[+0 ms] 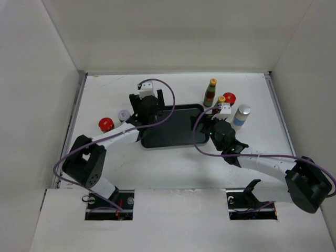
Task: Organize the condiment bottles
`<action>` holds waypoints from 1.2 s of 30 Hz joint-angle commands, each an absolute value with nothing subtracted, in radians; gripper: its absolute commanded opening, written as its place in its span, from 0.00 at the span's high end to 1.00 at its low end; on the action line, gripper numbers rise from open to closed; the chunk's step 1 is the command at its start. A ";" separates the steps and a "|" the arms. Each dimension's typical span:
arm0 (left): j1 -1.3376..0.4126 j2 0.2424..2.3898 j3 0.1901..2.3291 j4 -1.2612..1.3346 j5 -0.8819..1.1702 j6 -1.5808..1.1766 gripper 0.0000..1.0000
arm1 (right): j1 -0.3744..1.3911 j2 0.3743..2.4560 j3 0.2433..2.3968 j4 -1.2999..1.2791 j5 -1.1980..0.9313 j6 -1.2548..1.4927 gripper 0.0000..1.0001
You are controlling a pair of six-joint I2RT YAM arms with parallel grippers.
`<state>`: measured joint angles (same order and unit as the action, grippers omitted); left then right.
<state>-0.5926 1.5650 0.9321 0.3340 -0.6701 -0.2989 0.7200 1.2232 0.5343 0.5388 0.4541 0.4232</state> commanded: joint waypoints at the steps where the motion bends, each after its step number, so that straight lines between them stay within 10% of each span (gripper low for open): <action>1: -0.594 1.413 0.894 0.382 -0.684 -0.308 0.09 | 0.714 1.207 0.545 0.583 0.459 0.436 0.00; 10: -0.519 1.056 0.698 0.069 -0.825 -0.508 0.20 | 0.714 1.233 0.558 0.571 0.451 0.440 0.59; 15: -0.450 0.986 0.713 -0.129 -0.890 -0.540 0.41 | 0.712 1.255 0.564 0.575 0.443 0.449 0.39; 20: -0.387 0.953 0.745 -0.291 -0.862 -0.609 0.24 | 0.708 1.233 0.551 0.584 0.440 0.457 0.14; 26: -0.312 0.923 0.750 -0.422 -0.836 -0.638 0.07 | 0.708 1.244 0.555 0.584 0.417 0.471 0.07; 36: -0.262 1.077 0.721 -0.298 -0.744 -0.646 0.08 | 0.711 1.224 0.551 0.584 0.410 0.476 0.06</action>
<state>-0.2783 1.0660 0.7155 -0.3614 -0.7654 -0.6315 0.7136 1.2499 0.5339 0.5392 0.4217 0.4561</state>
